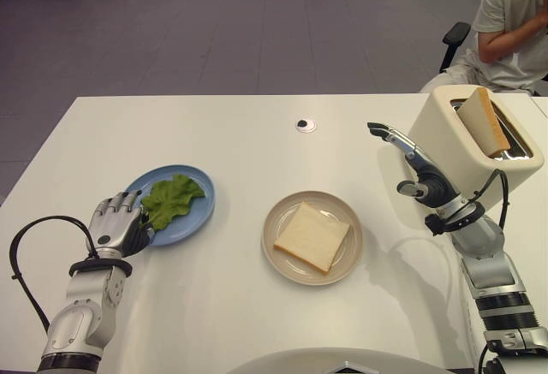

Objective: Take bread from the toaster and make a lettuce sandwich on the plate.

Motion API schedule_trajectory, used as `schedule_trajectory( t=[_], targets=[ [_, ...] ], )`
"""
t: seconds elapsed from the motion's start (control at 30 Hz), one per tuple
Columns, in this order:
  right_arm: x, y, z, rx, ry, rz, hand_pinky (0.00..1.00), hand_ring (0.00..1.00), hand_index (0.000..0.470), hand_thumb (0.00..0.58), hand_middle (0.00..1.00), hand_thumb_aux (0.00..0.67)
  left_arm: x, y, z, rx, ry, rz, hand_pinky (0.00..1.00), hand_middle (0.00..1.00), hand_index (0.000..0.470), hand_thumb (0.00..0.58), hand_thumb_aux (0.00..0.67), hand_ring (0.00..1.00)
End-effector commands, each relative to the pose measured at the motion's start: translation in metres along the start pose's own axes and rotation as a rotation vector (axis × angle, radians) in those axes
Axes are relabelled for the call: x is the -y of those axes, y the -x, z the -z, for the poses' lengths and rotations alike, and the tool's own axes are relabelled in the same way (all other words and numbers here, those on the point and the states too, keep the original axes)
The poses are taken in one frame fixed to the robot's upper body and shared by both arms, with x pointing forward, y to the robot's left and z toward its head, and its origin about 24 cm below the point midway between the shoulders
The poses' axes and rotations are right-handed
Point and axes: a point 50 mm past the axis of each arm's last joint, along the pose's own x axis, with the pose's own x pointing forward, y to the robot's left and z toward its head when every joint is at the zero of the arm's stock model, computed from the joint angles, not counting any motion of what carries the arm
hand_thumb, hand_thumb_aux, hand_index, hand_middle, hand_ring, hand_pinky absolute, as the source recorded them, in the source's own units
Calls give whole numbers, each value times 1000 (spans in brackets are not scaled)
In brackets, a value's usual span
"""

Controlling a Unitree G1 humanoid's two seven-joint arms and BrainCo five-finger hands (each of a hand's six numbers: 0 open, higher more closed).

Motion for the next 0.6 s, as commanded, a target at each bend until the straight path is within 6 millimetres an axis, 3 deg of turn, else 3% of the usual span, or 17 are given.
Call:
schedule_trajectory(
  t=[0.03,0.6],
  targets=[
    [3,1,-1,3,4,2,0,0,0,0,0,0,4,0,-2,8,-5,20,0,0,470,580,670,0],
    [2,-3,0,9,8,2,0,0,0,0,0,0,-47,3,-3,9,42,-344,0,0,470,580,670,0]
  ],
)
